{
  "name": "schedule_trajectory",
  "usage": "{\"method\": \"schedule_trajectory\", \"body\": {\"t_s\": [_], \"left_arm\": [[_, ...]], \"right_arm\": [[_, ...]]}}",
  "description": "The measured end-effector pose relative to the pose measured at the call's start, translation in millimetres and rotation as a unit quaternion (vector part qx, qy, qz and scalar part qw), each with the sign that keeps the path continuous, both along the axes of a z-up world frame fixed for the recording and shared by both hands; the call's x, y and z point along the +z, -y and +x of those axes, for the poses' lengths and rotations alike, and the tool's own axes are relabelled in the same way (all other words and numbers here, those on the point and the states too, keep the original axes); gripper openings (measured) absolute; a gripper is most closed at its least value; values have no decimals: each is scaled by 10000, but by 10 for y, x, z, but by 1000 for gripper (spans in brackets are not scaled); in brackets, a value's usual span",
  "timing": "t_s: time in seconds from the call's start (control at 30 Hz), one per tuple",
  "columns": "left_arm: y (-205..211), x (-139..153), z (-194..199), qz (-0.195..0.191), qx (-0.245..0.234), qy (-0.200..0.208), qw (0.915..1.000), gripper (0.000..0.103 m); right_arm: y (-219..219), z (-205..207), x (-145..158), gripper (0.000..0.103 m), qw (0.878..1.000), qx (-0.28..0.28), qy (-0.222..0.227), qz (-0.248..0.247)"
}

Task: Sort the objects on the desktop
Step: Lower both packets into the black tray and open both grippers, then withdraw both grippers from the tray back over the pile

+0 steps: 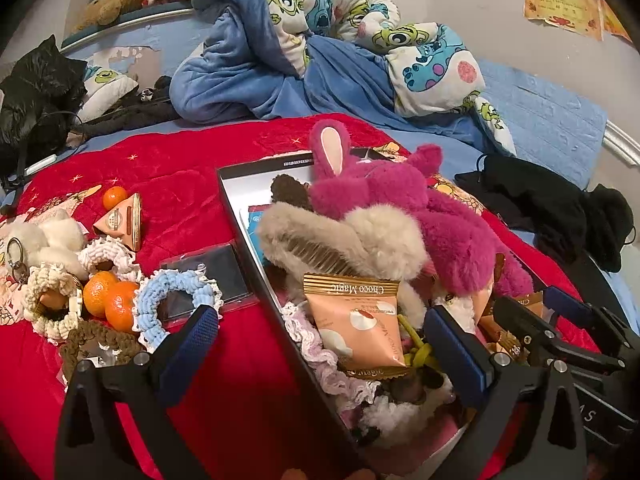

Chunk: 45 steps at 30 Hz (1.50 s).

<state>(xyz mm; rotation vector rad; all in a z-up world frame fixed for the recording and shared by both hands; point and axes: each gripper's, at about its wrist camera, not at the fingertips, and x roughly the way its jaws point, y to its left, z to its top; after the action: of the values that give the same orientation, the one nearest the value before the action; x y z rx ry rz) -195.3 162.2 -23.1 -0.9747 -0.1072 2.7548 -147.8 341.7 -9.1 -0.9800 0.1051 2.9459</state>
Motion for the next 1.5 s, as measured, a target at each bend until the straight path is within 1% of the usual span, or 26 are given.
{"method": "schedule_trajectory", "body": {"t_s": [0.23,0.43,0.57,0.63,0.67,0.73,0.83,1.03,1.17,1.27,1.43,1.5], "left_arm": [[-7,28,35,-63,16,-58,10000,103],[44,45,66,-21,72,-64,10000,103],[61,67,92,-80,129,-104,9998,103],[96,84,114,-79,215,-125,9997,103],[117,96,123,-59,230,-129,9996,103],[171,126,149,-20,265,-145,9995,103],[305,184,206,70,376,-184,9991,103],[626,291,306,160,637,-250,9975,103],[861,358,358,148,805,-291,9962,103],[1047,406,404,69,924,-343,9951,103],[1421,433,497,-237,1172,-375,9921,103],[1572,437,546,-257,1257,-378,9910,103]], "right_arm": [[-9,17,20,88,9999,-107,-9,118],[0,26,39,95,9997,-195,-23,162],[13,39,52,98,9995,-228,-66,193],[24,43,64,103,9992,-308,-81,260],[20,49,72,103,9987,-389,-99,308],[20,67,122,103,9988,-383,-181,234],[59,105,217,103,9989,-357,-310,68],[353,163,347,103,9984,-160,-499,217],[551,167,384,103,9983,38,-547,182],[719,159,407,103,9981,176,-564,157],[1044,153,437,103,9972,465,-580,25],[1185,148,442,103,9968,551,-575,7]]}}
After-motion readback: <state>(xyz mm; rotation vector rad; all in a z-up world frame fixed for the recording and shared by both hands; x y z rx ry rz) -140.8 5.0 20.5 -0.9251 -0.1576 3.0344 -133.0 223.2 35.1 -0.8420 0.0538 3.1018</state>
